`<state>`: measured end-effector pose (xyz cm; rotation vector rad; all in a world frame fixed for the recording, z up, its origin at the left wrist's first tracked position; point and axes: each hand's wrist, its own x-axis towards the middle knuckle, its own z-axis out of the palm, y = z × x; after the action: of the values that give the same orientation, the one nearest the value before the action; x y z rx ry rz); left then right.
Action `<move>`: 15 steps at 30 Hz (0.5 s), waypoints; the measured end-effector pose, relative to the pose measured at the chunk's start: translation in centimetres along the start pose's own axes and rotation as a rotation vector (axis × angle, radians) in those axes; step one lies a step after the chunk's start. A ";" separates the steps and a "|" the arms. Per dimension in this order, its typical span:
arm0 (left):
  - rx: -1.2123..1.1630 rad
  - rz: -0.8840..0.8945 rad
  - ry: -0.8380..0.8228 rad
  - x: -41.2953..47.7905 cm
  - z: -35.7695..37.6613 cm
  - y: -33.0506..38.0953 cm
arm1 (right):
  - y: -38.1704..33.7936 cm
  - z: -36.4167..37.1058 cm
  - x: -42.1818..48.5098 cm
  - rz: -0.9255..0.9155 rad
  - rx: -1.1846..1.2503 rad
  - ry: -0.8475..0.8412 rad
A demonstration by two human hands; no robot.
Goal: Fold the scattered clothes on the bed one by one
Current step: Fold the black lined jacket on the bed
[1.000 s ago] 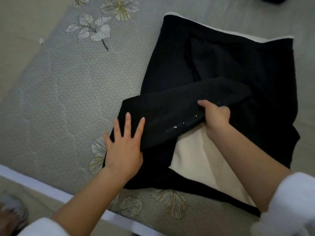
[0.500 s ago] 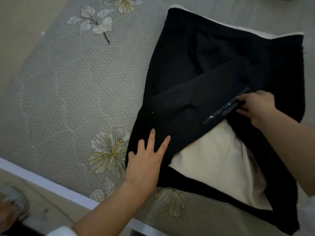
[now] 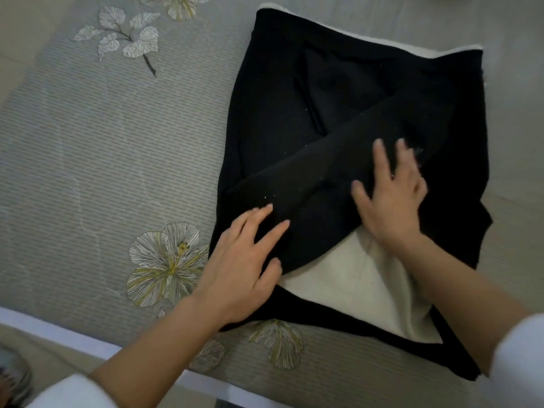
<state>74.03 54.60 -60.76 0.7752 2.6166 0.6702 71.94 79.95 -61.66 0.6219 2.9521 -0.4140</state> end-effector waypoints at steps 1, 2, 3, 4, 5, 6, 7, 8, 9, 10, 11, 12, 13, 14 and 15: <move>0.068 0.007 -0.016 0.6 0.5 0.0 | -0.2 0.7 -0.6 -0.060 -0.060 -0.106; 0.138 -0.038 -0.064 1.3 1.2 -0.2 | -0.3 1.4 -1.0 -0.094 -0.110 -0.213; 0.200 -0.110 -0.121 1.9 1.9 -0.6 | -0.3 2.0 -1.2 -0.110 -0.142 -0.300; 0.256 -0.181 -0.164 2.3 2.5 -1.1 | -0.1 2.3 -1.3 -0.118 -0.159 -0.352; 0.291 -0.235 -0.192 2.6 3.1 -1.6 | 0.1 2.5 -1.4 -0.128 -0.168 -0.371; 0.302 -0.265 -0.214 2.7 3.5 -2.0 | 0.3 2.3 -1.5 -0.140 -0.175 -0.377; 0.297 -0.273 -0.224 2.7 3.8 -2.3 | 0.7 2.0 -1.8 -0.154 -0.190 -0.385; 0.283 -0.271 -0.226 2.5 4.0 -2.4 | 1.3 1.7 -2.2 -0.168 -0.210 -0.396; 0.265 -0.264 -0.224 2.3 4.0 -2.5 | 1.9 1.3 -2.8 -0.178 -0.228 -0.413; 0.247 -0.253 -0.226 2.0 3.9 -2.4 | 2.5 0.8 -3.7 -0.185 -0.244 -0.436; 0.229 -0.241 -0.228 1.6 3.8 -2.4 | 3.3 0.4 -4.9 -0.184 -0.250 -0.460; 0.211 -0.230 -0.237 1.1 3.6 -2.3 | 4.1 -0.1 -6.3 -0.174 -0.232 -0.472; 0.191 -0.223 -0.248 0.5 3.5 -2.2 | 5.1 -0.6 -7.8 -0.151 -0.188 -0.458; 0.167 -0.213 -0.261 -0.2 3.2 -2.0 | 6.2 -1.2 -9.3 -0.118 -0.131 -0.415; 0.143 -0.186 -0.272 -0.9 2.9 -1.7 | 7.3 -1.8 -10.9 -0.085 -0.073 -0.358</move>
<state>75.31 53.84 -63.92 0.6037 2.4636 0.3045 84.78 82.74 -60.13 0.3688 2.6428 -0.3778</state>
